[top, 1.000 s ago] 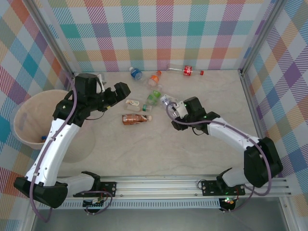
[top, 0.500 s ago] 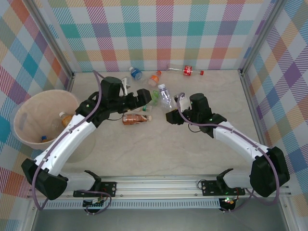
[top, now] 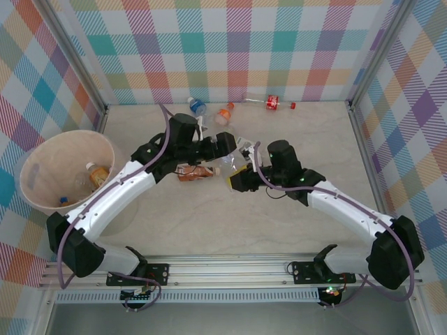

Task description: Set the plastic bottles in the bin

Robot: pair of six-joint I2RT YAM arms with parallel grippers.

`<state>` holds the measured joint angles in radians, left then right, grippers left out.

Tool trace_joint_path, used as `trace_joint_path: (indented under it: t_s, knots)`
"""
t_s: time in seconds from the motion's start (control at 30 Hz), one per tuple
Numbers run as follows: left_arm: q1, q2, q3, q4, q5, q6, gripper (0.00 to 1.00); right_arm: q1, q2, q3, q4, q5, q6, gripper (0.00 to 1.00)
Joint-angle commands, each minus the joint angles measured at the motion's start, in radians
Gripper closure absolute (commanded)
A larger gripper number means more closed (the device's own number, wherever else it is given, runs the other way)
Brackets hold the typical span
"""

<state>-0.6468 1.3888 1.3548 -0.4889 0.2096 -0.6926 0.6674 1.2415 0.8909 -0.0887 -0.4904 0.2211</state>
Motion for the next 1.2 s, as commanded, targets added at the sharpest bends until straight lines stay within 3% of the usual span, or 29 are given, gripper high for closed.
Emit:
trace_joint_path:
  t_s: [0.0, 0.17, 0.27, 0.37, 0.6, 0.87, 1.07, 1.17]
  knots:
    - [-0.018, 0.015, 0.019, -0.052, -0.016, -0.04, 0.01, 0.026, -0.028, 0.042, -0.01, 0.01, -0.014, 0.59]
    - [-0.027, 0.027, 0.027, -0.092, -0.017, -0.036, 0.09, 0.05, -0.019, 0.066, -0.045, 0.055, -0.036, 0.58]
    - [-0.026, 0.043, 0.052, -0.135, 0.011, -0.003, 0.21, 0.051, 0.001, 0.11, -0.112, 0.085, -0.061, 0.58]
    - [-0.027, 0.049, 0.07, -0.175, 0.005, 0.021, 0.25, 0.051, 0.014, 0.141, -0.175, 0.096, -0.106, 0.56]
    - [-0.024, 0.047, 0.072, -0.141, 0.015, 0.006, 0.37, 0.05, 0.073, 0.216, -0.263, 0.049, -0.168, 0.48]
    - [0.019, -0.029, 0.058, -0.114, -0.077, 0.013, 0.41, 0.039, 0.023, 0.19, -0.234, 0.073, -0.164, 0.12]
    - [0.101, -0.132, 0.065, -0.179, -0.141, 0.042, 0.42, 0.033, -0.037, 0.175, -0.199, 0.085, -0.141, 0.0]
    - [0.139, -0.198, 0.142, -0.3, -0.286, 0.112, 0.42, 0.03, -0.079, 0.16, -0.146, 0.197, -0.068, 0.0]
